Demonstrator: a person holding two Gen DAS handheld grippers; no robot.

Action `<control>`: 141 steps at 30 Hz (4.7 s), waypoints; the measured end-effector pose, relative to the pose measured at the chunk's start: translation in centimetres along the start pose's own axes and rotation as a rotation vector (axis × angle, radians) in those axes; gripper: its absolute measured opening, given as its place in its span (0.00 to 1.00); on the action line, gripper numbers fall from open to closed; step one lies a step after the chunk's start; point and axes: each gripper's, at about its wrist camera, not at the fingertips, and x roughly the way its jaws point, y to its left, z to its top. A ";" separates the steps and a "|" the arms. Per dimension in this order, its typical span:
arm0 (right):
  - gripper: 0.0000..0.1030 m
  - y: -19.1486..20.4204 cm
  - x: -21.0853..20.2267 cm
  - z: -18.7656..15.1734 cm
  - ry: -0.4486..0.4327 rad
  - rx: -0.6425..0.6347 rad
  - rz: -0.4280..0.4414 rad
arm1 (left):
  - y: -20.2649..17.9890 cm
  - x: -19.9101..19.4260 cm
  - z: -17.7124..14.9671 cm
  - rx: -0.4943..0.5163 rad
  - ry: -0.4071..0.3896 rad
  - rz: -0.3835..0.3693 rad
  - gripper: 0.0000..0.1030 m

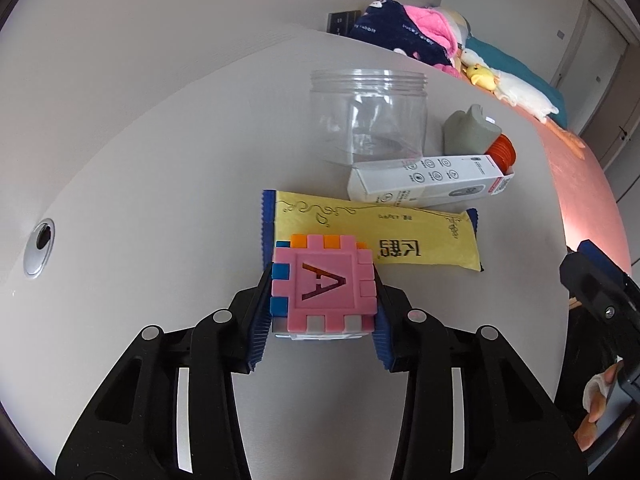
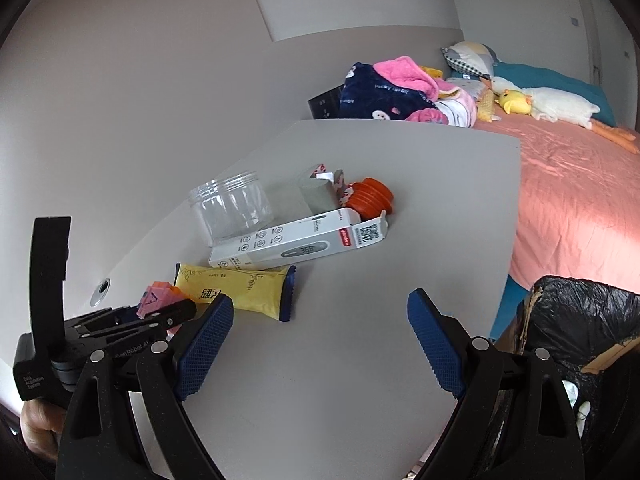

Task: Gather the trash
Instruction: 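Grasp the yellow snack bag with the right tool and lift it, then carry the pink block and yellow snack bag over the black trash bag, then open both tools to drop the block and snack bag into the trash bag, then move both tools back to the desk toward the clear jar and orange cups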

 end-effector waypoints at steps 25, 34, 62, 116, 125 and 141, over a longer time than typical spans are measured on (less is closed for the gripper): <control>0.86 8.4 8.9 0.8 0.191 -0.319 0.011 | 8.4 -2.5 0.0 -0.169 -0.020 0.058 0.40; 0.33 8.6 9.3 0.9 0.189 -0.322 0.009 | 8.5 -2.2 0.0 -0.178 -0.010 0.051 0.40; 0.22 1.4 -0.7 0.8 0.065 -0.113 0.035 | -1.6 -4.4 -1.3 -0.023 -0.053 -0.114 0.40; 0.90 -21.3 -19.6 -3.9 -0.169 0.351 -0.401 | -29.7 -5.3 -7.7 0.486 0.144 -0.558 0.94; 0.90 -21.9 -19.6 -3.7 -0.178 0.356 -0.400 | -28.5 -5.5 -7.2 0.476 0.093 -0.536 0.94; 0.90 -17.2 -14.4 -2.4 -0.144 0.268 -0.321 | -21.7 -4.8 -5.1 0.380 0.021 -0.446 0.94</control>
